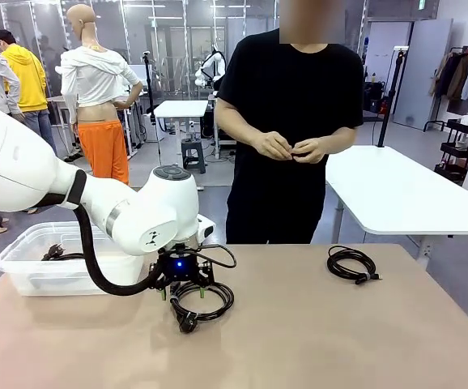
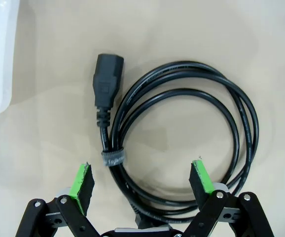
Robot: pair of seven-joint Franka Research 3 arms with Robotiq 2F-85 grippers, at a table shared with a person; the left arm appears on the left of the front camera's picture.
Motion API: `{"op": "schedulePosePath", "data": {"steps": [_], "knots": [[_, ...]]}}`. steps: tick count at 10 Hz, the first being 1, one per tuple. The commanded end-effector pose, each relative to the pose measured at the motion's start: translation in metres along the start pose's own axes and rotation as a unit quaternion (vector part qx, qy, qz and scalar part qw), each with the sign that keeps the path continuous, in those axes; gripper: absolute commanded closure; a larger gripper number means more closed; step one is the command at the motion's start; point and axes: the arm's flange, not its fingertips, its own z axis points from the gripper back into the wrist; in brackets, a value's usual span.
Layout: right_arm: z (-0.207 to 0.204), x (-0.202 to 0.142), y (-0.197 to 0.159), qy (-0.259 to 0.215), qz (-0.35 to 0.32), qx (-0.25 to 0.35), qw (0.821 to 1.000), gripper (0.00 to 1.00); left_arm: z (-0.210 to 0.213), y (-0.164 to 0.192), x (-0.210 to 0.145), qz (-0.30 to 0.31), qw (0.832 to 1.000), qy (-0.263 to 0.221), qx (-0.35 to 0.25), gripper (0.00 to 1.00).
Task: Organize and store the cables.
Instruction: Place the Power Cable into the Organizing box.
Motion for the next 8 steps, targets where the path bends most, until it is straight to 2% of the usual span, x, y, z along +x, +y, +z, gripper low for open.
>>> {"op": "schedulePosePath", "data": {"steps": [1, 3, 4, 5, 6, 7, 8], "knots": [[0.000, 0.000, 0.000, -0.003, 0.002, 0.000, 1.000, 0.00, -0.007, -0.006, 0.010, 0.008, 1.000, -0.010, 0.005, 0.01], [0.000, 0.000, 0.000, -0.003, 0.002, 0.000, 1.000, 0.00, -0.014, -0.001, 0.014, 0.009, 1.000, -0.008, 0.008, 0.01], [0.000, 0.000, 0.000, -0.003, 0.002, 0.000, 1.000, 0.00, -0.019, 0.001, 0.016, 0.011, 1.000, -0.008, 0.009, 0.14], [0.000, 0.000, 0.000, -0.003, 0.002, 0.000, 1.000, 0.00, -0.024, 0.003, 0.018, 0.012, 1.000, -0.007, 0.007, 0.31], [0.000, 0.000, 0.000, -0.003, 0.002, 0.000, 1.000, 0.00, -0.025, 0.002, 0.019, 0.011, 1.000, -0.005, 0.009, 0.56], [0.000, 0.000, 0.000, -0.003, 0.002, 0.000, 1.000, 0.00, -0.024, 0.001, 0.018, 0.010, 1.000, -0.005, 0.011, 0.90], [0.000, 0.000, 0.000, -0.003, 0.002, 0.000, 1.000, 0.00, -0.024, 0.001, 0.017, 0.010, 1.000, -0.001, 0.012, 1.00]]}}
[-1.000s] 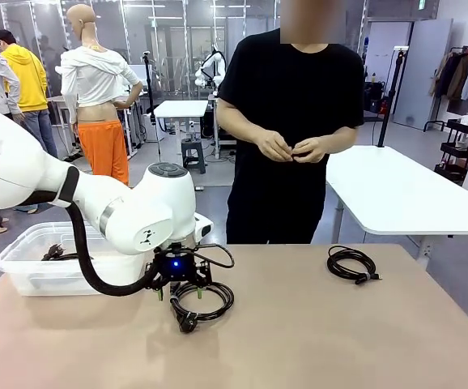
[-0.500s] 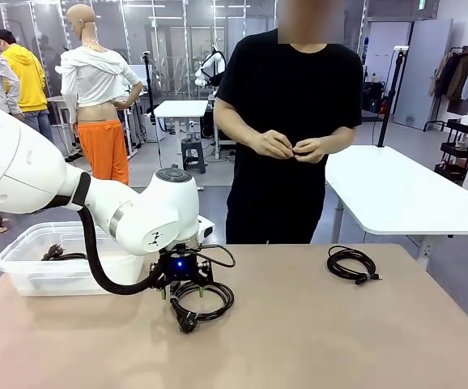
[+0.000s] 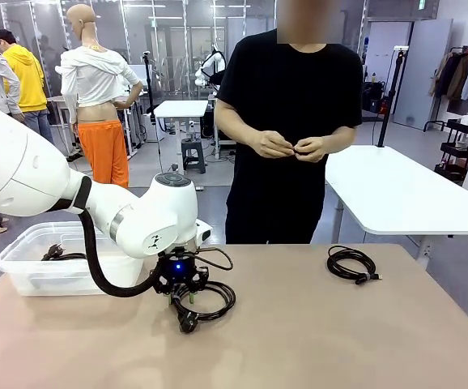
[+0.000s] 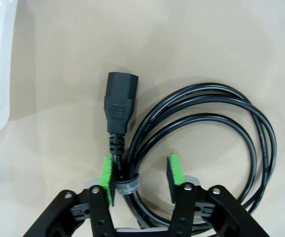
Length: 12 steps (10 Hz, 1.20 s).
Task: Organize and store the cables.
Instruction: Place the Power Cable into the Organizing box.
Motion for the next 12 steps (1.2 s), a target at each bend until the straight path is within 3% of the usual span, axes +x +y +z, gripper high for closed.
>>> {"op": "schedulePosePath", "data": {"steps": [1, 7, 12], "knots": [[0.000, 0.000, 0.000, -0.003, 0.002, 0.001, 1.000, 0.00, -0.001, -0.004, 0.003, -0.002, 1.000, -0.004, 0.003, 1.00], [0.000, 0.000, 0.000, -0.003, 0.002, 0.001, 1.000, 0.00, 0.019, -0.001, 0.004, 0.002, 1.000, 0.006, -0.003, 1.00], [0.000, 0.000, 0.000, -0.003, 0.002, 0.001, 1.000, 0.00, 0.132, 0.036, -0.005, -0.059, 0.996, -0.037, -0.054, 1.00]]}}
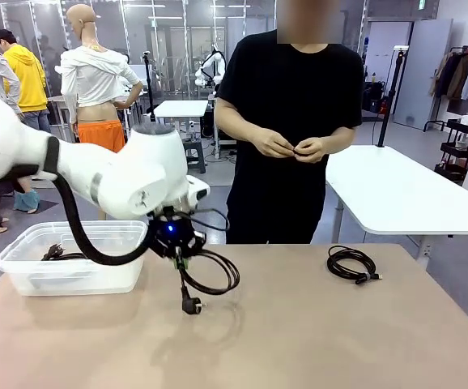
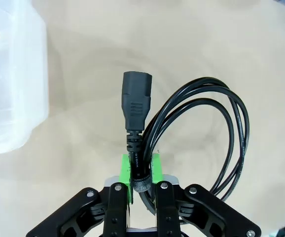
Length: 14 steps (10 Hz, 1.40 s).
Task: Organize and store the cables.
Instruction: Place the Power Cable into the Organizing box.
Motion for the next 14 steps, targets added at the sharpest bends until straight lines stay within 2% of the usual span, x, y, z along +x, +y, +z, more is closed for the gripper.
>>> {"op": "schedulePosePath", "data": {"steps": [1, 3, 4, 8, 9, 10, 11, 12, 14], "knots": [[0.000, 0.000, 0.000, -0.003, 0.002, 0.001, 1.000, 0.00, 0.015, 0.018, -0.009, -0.018, 1.000, 0.008, -0.009, 1.00], [0.000, 0.000, 0.000, -0.003, 0.002, 0.001, 1.000, 0.00, 0.021, 0.014, -0.014, -0.046, 0.999, 0.012, -0.016, 1.00], [0.000, 0.000, 0.000, -0.003, 0.002, 0.001, 1.000, 0.00, 0.024, 0.012, -0.005, -0.013, 1.000, -0.006, -0.002, 1.00], [0.000, 0.000, 0.000, -0.003, 0.002, 0.001, 1.000, 0.00, 0.024, 0.012, -0.005, -0.013, 1.000, -0.006, -0.002, 1.00], [0.000, 0.000, 0.000, -0.003, 0.002, 0.001, 1.000, 0.00, 0.022, 0.015, -0.008, -0.021, 1.000, -0.001, -0.003, 0.81], [0.000, 0.000, 0.000, -0.003, 0.002, 0.001, 1.000, 0.00, 0.047, 0.020, -0.005, -0.062, 0.995, -0.065, -0.034, 0.81], [0.000, 0.000, 0.000, -0.003, 0.002, 0.001, 1.000, 0.00, 0.071, 0.045, 0.011, -0.094, 0.989, -0.099, -0.049, 0.81], [0.000, 0.000, 0.000, -0.003, 0.002, 0.001, 1.000, 0.00, 0.085, 0.075, 0.027, -0.107, 0.988, -0.099, -0.053, 0.81], [0.000, 0.000, 0.000, -0.003, 0.002, 0.001, 1.000, 0.00, 0.105, 0.139, 0.058, -0.098, 0.984, -0.126, -0.077, 0.81]]}}
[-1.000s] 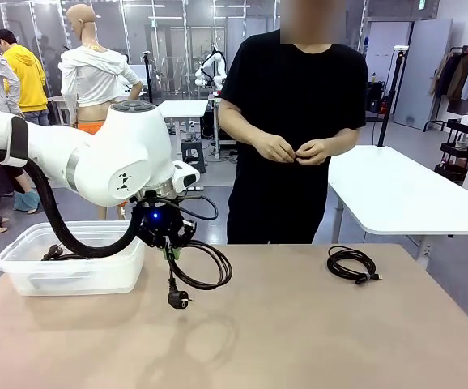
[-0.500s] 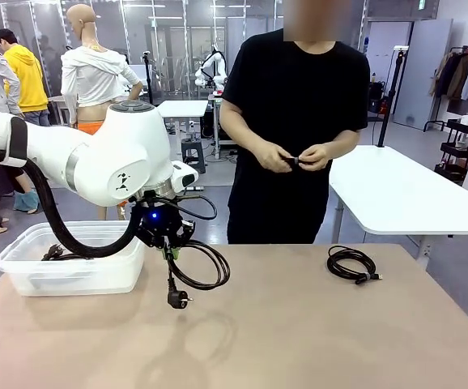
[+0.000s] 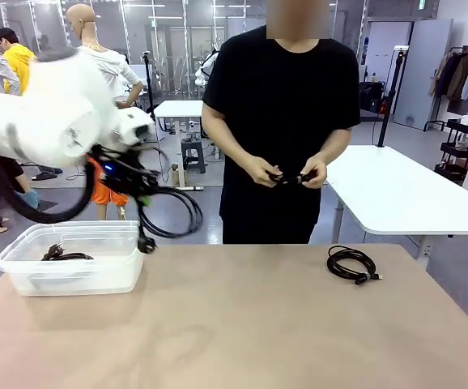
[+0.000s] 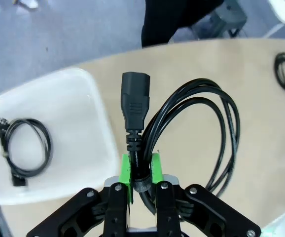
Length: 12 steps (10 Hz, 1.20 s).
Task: Organize and store the cables.
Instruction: Place the Power Cable into the Organizing box.
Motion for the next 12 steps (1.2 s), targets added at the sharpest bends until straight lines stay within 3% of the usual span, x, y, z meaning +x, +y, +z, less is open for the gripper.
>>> {"op": "schedulePosePath", "data": {"steps": [1, 4, 6, 9, 12], "knots": [[0.000, 0.000, 0.000, -0.003, 0.003, 0.001, 1.000, 0.00, 0.001, 0.067, 0.008, -0.008, 0.999, -0.035, -0.029, 0.81], [0.000, 0.000, 0.000, -0.003, 0.003, 0.001, 1.000, 0.00, -0.012, 0.157, 0.020, 0.033, 0.996, -0.081, 0.022, 0.81], [0.000, 0.000, 0.000, -0.003, 0.003, 0.001, 1.000, 0.00, -0.020, 0.205, 0.014, 0.037, 0.996, -0.082, 0.012, 0.81], [0.000, 0.000, 0.000, -0.003, 0.003, 0.001, 1.000, 0.00, -0.023, 0.241, -0.015, 0.033, 0.998, -0.037, 0.026, 0.81], [0.000, 0.000, 0.000, -0.003, 0.003, 0.001, 1.000, 0.00, -0.030, 0.252, -0.039, 0.022, 0.998, -0.020, 0.055, 0.81]]}}
